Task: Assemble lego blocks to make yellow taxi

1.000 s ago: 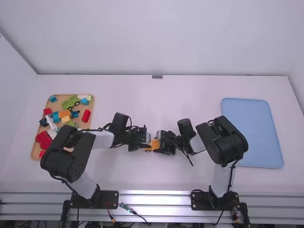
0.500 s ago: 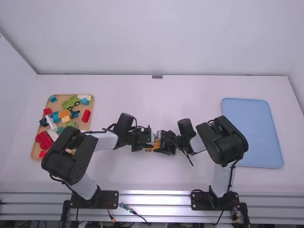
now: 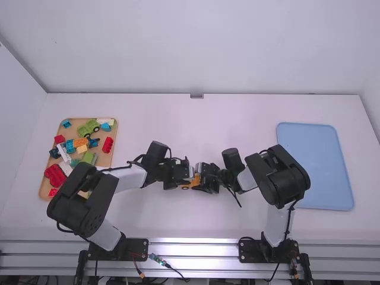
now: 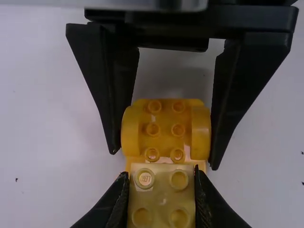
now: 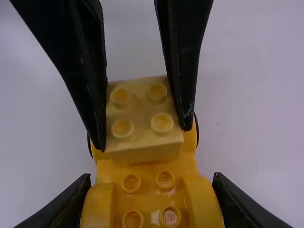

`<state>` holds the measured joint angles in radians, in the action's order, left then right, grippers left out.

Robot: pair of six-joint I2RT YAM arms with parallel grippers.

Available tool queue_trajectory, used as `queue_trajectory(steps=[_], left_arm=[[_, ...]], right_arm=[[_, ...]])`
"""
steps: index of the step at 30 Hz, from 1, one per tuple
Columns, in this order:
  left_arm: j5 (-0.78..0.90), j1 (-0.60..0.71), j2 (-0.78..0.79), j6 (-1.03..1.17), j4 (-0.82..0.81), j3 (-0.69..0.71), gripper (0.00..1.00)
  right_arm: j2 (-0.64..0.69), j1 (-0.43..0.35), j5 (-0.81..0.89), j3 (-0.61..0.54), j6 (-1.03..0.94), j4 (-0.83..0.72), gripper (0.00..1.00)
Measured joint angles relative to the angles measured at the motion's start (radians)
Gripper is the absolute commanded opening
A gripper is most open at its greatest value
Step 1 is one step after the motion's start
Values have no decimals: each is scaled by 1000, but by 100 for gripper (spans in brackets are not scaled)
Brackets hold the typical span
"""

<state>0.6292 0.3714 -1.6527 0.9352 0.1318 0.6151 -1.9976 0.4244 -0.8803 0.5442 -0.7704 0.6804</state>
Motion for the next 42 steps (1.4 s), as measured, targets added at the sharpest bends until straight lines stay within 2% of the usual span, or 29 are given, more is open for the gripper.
queue_trajectory(steps=[3, 4, 5, 8, 9, 10, 11, 13, 18, 22, 25, 26, 28, 29, 30, 35, 42], left_arm=[[-1, 0, 0, -1, 0, 0, 2], [-2, 0, 0, 0, 6, -1, 11], [-2, 0, 0, 0, 6, -1, 11], [-2, 0, 1, 0, 32, -15, 28], [-2, 0, 1, 0, 34, -16, 30], [-1, 0, 1, 4, 35, -17, 38], [-5, 0, 2, -1, 36, -19, 42], [-9, 0, 2, -4, 40, -20, 55], [-13, 0, 2, -1, 47, -20, 71], [-14, 0, 2, 0, 70, -20, 70], [-21, -1, 17, 0, 60, -20, 63], [-23, -2, 29, 0, 53, -20, 55], [-25, -2, 64, -2, 31, -20, 19], [-25, -2, 80, -4, 18, -20, 8], [-26, -2, 106, -4, 2, -20, 2], [-25, -2, 166, -1, -25, -20, 2], [-26, -2, 109, -1, -19, -20, 2]], right_arm=[[0, 0, 1, 0, 1, 0, 51], [0, 0, 1, 0, 0, 1, 51], [0, 0, 1, 0, 0, 1, 51], [0, 0, 3, 1, -1, 0, 52], [0, 0, 3, 1, 0, 1, 52], [0, 0, 4, 1, 0, 1, 52], [0, 0, 3, 2, 0, -1, 52], [0, 0, 0, 2, 1, -3, 52], [0, 0, -1, 2, 0, -3, 52], [0, 0, -1, 2, 0, -3, 54], [0, 0, -3, 2, 0, -3, 54], [0, 0, -3, 2, 1, -3, 54], [0, 0, -3, 2, 2, -3, 54], [0, 0, -3, 2, 1, -3, 54], [0, 0, -3, 2, 2, -3, 54], [0, 0, -3, 2, 2, -3, 54], [0, 0, -4, 2, 0, -3, 54]])
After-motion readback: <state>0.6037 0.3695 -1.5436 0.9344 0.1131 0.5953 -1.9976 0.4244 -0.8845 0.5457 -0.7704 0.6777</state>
